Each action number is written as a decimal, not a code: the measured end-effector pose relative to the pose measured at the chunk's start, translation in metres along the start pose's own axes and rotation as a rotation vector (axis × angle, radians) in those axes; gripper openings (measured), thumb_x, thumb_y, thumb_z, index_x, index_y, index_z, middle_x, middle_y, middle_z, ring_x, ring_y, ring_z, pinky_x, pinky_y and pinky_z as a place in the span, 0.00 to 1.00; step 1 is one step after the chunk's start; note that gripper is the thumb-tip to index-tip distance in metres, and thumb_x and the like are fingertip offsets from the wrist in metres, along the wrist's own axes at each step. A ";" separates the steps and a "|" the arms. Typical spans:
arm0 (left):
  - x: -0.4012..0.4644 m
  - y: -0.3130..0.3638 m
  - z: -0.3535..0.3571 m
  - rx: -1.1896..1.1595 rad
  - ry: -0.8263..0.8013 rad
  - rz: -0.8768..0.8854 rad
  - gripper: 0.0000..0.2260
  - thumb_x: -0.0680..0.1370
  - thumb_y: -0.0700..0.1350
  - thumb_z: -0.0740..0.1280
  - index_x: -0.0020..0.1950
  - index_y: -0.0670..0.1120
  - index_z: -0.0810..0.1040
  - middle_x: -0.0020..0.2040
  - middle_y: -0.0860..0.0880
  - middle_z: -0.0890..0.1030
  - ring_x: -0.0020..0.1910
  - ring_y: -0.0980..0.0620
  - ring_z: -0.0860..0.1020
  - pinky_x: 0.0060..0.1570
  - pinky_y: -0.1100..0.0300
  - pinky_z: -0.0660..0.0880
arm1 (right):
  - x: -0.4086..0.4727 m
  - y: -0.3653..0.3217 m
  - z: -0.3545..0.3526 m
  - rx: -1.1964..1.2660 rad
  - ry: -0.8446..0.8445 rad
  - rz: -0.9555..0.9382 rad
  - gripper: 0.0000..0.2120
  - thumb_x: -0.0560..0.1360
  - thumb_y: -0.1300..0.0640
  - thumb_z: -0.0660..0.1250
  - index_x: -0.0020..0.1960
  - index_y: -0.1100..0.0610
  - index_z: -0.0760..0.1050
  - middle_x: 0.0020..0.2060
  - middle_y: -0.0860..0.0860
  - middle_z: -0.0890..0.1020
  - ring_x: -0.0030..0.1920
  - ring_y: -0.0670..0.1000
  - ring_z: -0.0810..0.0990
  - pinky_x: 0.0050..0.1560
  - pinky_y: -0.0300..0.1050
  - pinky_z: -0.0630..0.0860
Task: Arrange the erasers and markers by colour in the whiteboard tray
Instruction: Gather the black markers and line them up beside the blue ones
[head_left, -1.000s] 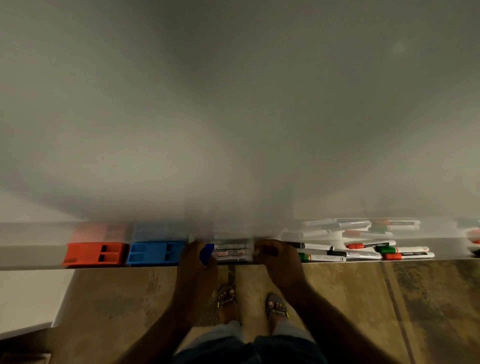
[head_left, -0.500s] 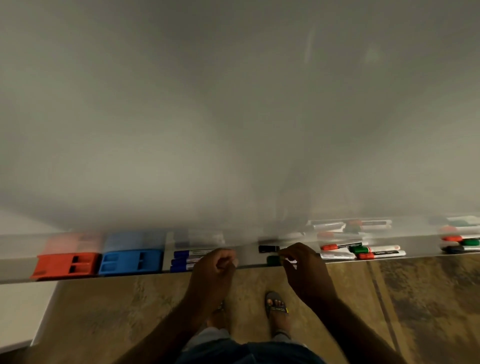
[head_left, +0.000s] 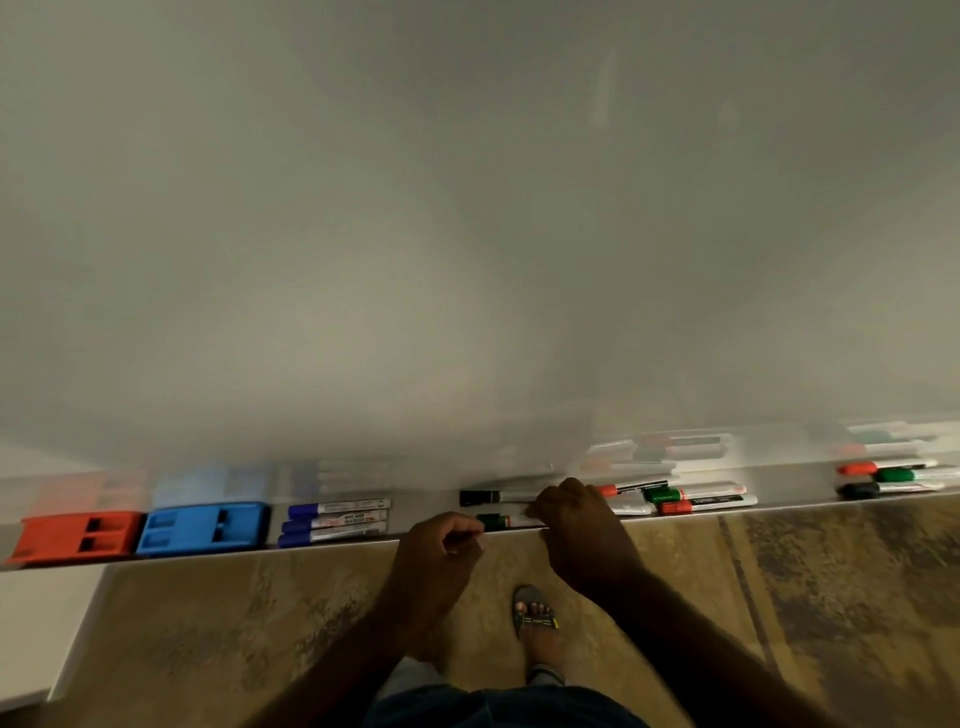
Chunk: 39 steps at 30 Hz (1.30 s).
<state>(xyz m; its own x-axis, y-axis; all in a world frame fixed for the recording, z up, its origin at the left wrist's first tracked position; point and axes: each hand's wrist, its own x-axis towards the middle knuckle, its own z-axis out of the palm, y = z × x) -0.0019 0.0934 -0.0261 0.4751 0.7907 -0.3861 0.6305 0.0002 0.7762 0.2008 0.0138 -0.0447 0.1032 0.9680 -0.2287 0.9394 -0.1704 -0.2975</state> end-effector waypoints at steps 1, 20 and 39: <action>0.000 0.000 0.003 0.004 0.006 -0.005 0.08 0.79 0.45 0.71 0.57 0.51 0.83 0.50 0.58 0.83 0.50 0.65 0.79 0.46 0.75 0.74 | 0.001 0.001 0.001 -0.012 -0.007 -0.016 0.20 0.77 0.59 0.67 0.68 0.49 0.77 0.63 0.46 0.79 0.64 0.51 0.72 0.66 0.49 0.68; 0.010 0.018 0.036 -0.039 0.017 -0.015 0.05 0.78 0.45 0.72 0.51 0.55 0.84 0.46 0.57 0.86 0.46 0.65 0.82 0.46 0.68 0.78 | -0.017 0.070 -0.011 0.140 0.187 0.059 0.14 0.74 0.58 0.70 0.58 0.46 0.83 0.55 0.43 0.81 0.57 0.48 0.75 0.58 0.46 0.73; 0.026 0.057 0.076 0.032 0.007 0.042 0.04 0.78 0.48 0.72 0.48 0.59 0.82 0.45 0.60 0.85 0.46 0.69 0.80 0.42 0.76 0.74 | -0.095 0.273 -0.052 -0.090 0.341 0.398 0.15 0.65 0.66 0.80 0.50 0.55 0.87 0.46 0.53 0.87 0.44 0.59 0.81 0.45 0.54 0.80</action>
<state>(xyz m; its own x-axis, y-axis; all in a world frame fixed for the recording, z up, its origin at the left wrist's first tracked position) 0.0931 0.0669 -0.0298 0.4975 0.7938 -0.3499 0.6293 -0.0527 0.7754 0.4642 -0.1151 -0.0557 0.5436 0.8393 0.0114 0.8288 -0.5345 -0.1655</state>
